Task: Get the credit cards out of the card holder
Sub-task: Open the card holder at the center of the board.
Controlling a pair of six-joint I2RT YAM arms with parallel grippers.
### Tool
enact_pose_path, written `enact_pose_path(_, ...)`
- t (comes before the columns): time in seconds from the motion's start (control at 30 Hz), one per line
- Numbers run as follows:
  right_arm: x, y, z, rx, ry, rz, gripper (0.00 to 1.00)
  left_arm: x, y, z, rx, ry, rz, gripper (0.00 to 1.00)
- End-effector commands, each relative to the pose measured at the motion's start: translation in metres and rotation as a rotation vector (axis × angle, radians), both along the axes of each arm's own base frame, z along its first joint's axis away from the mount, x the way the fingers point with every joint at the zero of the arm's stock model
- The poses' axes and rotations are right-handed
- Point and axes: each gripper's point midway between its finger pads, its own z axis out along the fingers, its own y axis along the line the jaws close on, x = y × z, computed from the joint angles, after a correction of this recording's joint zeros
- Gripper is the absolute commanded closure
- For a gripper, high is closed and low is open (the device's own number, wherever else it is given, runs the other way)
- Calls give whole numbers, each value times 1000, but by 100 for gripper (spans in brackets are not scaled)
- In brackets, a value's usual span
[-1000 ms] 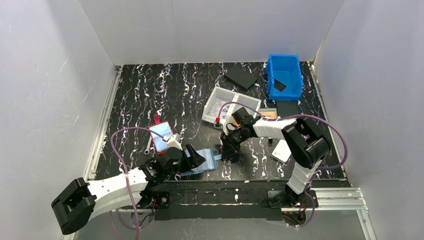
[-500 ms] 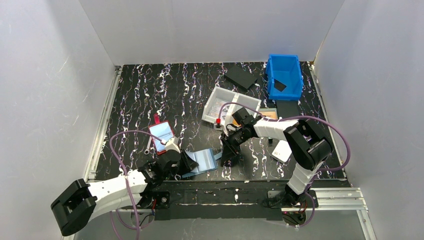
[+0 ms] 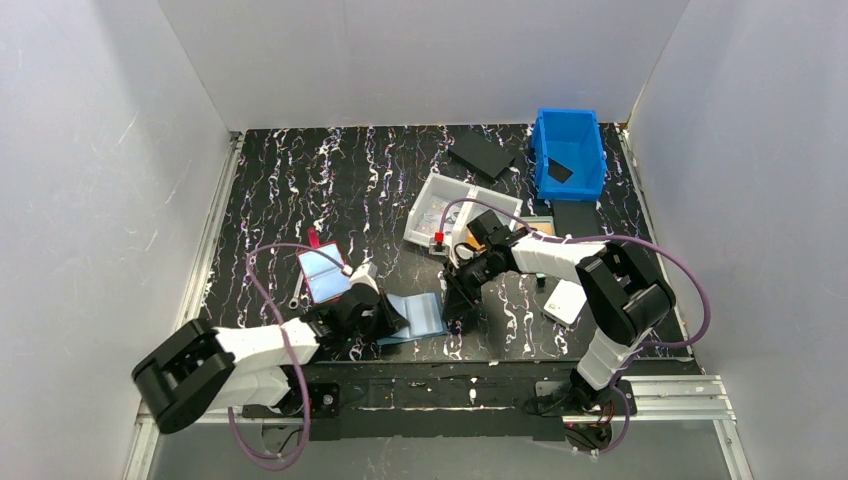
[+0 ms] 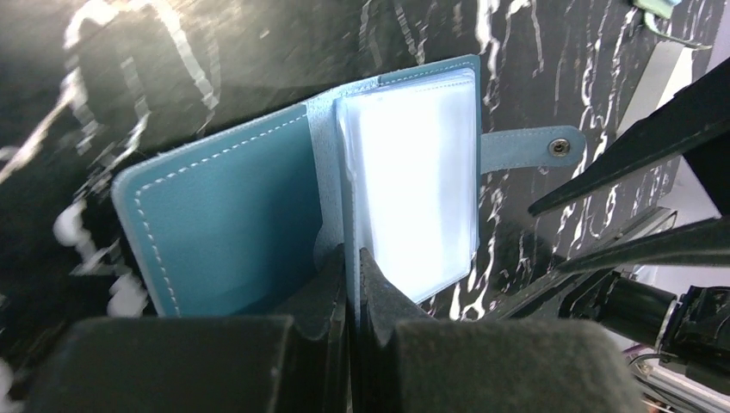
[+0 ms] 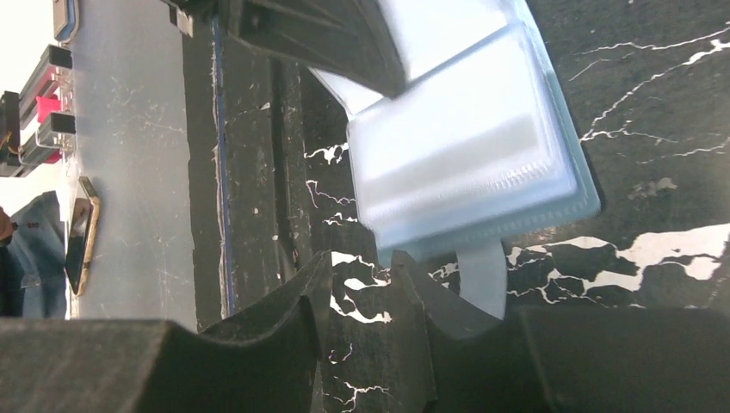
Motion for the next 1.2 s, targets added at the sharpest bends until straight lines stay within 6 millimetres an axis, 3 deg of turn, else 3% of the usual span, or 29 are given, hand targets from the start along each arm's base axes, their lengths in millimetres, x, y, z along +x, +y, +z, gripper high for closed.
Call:
enact_pose_path(0.0, 14, 5, 17, 44, -37, -16, 59, 19, -26, 7, -26, -34, -65, 100)
enact_pose_path(0.13, 23, 2, 7, -6, -48, -68, 59, 30, -48, 4, -56, -13, -111, 100)
enact_pose_path(0.27, 35, -2, -9, -76, -64, -130, 57, 37, -52, -1, -46, 0, -113, 97)
enact_pose_path(0.4, 46, -7, -24, -151, -83, -192, 57, 38, -41, -2, -43, 0, -72, 71)
enact_pose_path(0.57, 56, -14, -40, -232, -97, -255, 58, 32, -27, -5, -40, 24, -34, 54)
enact_pose_path(0.67, 58, -15, -42, -244, -102, -269, 59, 28, -16, -9, -17, 46, -9, 54)
enact_pose_path(0.8, 58, -15, -41, -241, -101, -267, 59, 26, -2, -10, 41, 53, 31, 63)
enact_pose_path(0.9, 55, -12, -36, -213, -95, -247, 59, 28, 8, 1, 90, 35, 49, 69)
enact_pose_path(1.03, 49, -8, -24, -159, -79, -210, 58, 27, 39, 14, 242, 28, 95, 69)
enact_pose_path(1.17, 47, -7, -13, -110, -64, -190, 57, 28, 38, 42, 205, -59, 49, 65)
